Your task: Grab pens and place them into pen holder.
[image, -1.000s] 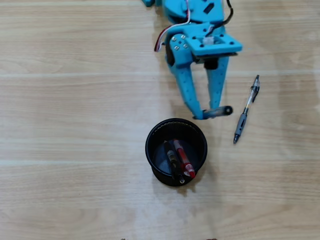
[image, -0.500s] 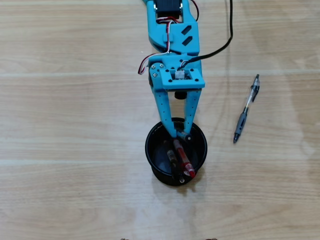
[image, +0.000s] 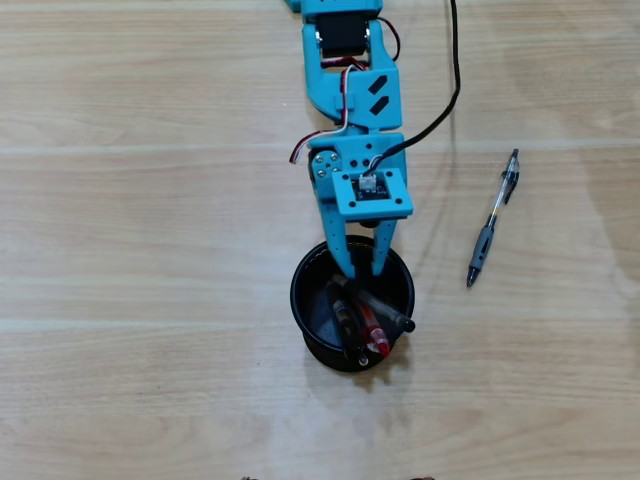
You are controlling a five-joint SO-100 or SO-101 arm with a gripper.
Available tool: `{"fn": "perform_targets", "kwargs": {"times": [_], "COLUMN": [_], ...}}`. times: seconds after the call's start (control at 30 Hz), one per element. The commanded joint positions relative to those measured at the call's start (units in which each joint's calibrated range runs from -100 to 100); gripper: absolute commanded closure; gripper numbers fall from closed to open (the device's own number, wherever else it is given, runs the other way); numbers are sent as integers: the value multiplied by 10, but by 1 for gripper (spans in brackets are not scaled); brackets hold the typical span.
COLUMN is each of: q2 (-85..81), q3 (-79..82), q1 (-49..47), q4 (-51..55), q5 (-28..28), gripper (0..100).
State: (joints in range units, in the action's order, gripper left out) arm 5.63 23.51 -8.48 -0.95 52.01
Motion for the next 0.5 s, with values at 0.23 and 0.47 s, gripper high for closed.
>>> {"fn": "perform_targets", "kwargs": {"times": [0.23, 0.47], "q2": [-132, -109], "q3": [-73, -288], "q1": [-33, -120], "q4": [18, 523], "q5": [-73, -128], "gripper": [91, 91]}}
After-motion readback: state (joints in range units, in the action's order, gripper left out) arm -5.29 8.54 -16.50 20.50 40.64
